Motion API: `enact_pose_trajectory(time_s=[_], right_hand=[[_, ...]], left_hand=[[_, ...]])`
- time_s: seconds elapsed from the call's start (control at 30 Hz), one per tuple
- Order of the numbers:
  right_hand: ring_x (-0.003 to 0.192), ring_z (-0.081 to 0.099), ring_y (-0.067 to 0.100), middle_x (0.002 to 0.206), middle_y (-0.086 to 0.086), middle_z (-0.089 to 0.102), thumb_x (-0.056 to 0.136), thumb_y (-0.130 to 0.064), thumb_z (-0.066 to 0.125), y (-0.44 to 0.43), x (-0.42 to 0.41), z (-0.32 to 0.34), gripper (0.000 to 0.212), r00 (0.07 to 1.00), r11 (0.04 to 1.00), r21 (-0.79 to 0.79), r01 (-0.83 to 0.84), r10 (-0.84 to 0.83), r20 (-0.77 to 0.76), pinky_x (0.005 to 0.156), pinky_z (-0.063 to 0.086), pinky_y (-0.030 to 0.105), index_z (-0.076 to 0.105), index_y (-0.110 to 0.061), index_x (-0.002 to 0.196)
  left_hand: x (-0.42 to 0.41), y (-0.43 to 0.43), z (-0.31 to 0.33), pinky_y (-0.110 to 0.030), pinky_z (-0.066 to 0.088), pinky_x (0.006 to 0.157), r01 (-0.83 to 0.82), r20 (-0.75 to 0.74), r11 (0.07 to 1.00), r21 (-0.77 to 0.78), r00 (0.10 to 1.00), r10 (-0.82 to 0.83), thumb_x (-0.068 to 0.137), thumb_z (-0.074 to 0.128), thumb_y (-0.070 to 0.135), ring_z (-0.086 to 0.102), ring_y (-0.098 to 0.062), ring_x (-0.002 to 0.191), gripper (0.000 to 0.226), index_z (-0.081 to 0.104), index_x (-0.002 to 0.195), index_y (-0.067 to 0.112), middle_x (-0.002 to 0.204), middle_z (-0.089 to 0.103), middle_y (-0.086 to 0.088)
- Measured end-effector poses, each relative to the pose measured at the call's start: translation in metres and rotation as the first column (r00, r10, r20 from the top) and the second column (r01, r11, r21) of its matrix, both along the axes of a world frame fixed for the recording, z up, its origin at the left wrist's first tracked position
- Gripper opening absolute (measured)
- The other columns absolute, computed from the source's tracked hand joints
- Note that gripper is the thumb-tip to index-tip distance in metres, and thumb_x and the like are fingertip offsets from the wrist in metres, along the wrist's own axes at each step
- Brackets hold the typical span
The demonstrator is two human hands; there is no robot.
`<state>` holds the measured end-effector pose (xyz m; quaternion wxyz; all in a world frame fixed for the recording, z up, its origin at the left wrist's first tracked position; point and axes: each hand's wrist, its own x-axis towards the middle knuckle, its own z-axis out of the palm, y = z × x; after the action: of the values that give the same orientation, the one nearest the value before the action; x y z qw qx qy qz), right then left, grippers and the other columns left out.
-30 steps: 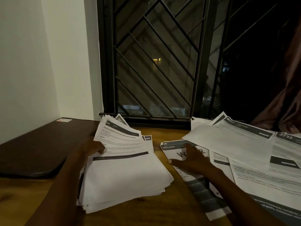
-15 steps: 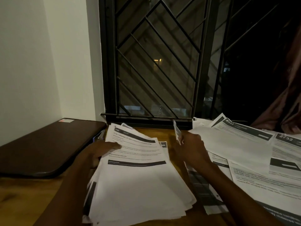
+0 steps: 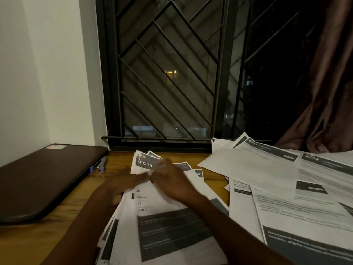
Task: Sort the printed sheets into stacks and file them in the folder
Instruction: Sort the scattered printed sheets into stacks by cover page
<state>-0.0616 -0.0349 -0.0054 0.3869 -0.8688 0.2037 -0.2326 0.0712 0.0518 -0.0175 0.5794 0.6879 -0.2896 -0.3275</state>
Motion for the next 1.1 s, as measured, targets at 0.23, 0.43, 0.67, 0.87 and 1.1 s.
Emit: enact_pose_trajectory(time_s=[0.23, 0.43, 0.67, 0.87, 1.1], right_hand=[[0.145, 0.005, 0.037, 0.159, 0.009, 0.006, 0.068, -0.069, 0.067, -0.138, -0.070, -0.016, 0.112, 0.711, 0.782, -0.367, 0.503, -0.617, -0.338, 0.112, 0.012, 0.060, 0.005, -0.025, 0.151], [0.139, 0.028, 0.037, 0.151, 0.012, 0.030, 0.063, -0.085, 0.052, -0.168, -0.087, -0.034, 0.110, 0.592, 0.764, -0.356, 0.539, -0.644, -0.484, 0.111, 0.018, 0.062, 0.020, -0.020, 0.146], [0.114, 0.053, 0.026, 0.124, 0.007, 0.055, 0.092, -0.044, 0.050, -0.136, -0.078, -0.032, 0.040, 0.715, 0.723, -0.546, 0.424, -0.637, -0.289, 0.099, 0.042, 0.042, 0.051, -0.019, 0.124], [0.100, 0.060, 0.025, 0.111, 0.008, 0.060, 0.097, -0.032, 0.044, -0.131, -0.073, -0.031, 0.029, 0.748, 0.632, -0.666, 0.395, -0.643, -0.166, 0.087, 0.049, 0.036, 0.051, -0.014, 0.119], [0.068, 0.059, 0.018, 0.083, 0.004, 0.057, 0.101, -0.026, 0.037, -0.123, -0.102, 0.029, 0.018, 0.671, 0.613, -0.325, 0.720, -0.496, 0.551, 0.057, 0.051, 0.028, 0.043, -0.011, 0.106]], left_hand=[[0.003, -0.004, -0.006, -0.044, 0.053, 0.077, -0.057, -0.007, 0.996, 0.073, 0.998, 0.057, 0.094, 0.055, 0.005, 0.067, -0.031, 0.079, 0.008, 0.063, 0.091, 0.004, 0.082, 0.073, -0.015], [0.013, -0.015, -0.015, -0.051, 0.052, 0.089, -0.174, -0.037, 0.985, -0.003, 0.984, 0.174, 0.095, 0.055, 0.011, 0.067, -0.036, 0.095, 0.009, 0.062, 0.101, 0.009, 0.100, 0.071, -0.015], [0.005, -0.020, -0.019, -0.035, 0.048, 0.071, -0.273, -0.002, 0.960, -0.068, 0.962, 0.274, 0.094, 0.058, 0.011, 0.063, -0.032, 0.080, 0.007, 0.065, 0.095, 0.008, 0.082, 0.068, -0.012], [0.002, -0.020, -0.016, -0.031, 0.044, 0.059, -0.276, -0.027, 0.954, -0.115, 0.961, 0.275, 0.095, 0.055, 0.009, 0.061, -0.026, 0.072, 0.012, 0.059, 0.084, 0.012, 0.083, 0.065, -0.010], [0.019, -0.015, -0.019, -0.033, 0.048, 0.070, -0.320, -0.058, 0.936, -0.146, 0.947, 0.315, 0.094, 0.058, 0.008, 0.062, -0.029, 0.080, 0.005, 0.061, 0.091, 0.012, 0.091, 0.066, -0.011]])
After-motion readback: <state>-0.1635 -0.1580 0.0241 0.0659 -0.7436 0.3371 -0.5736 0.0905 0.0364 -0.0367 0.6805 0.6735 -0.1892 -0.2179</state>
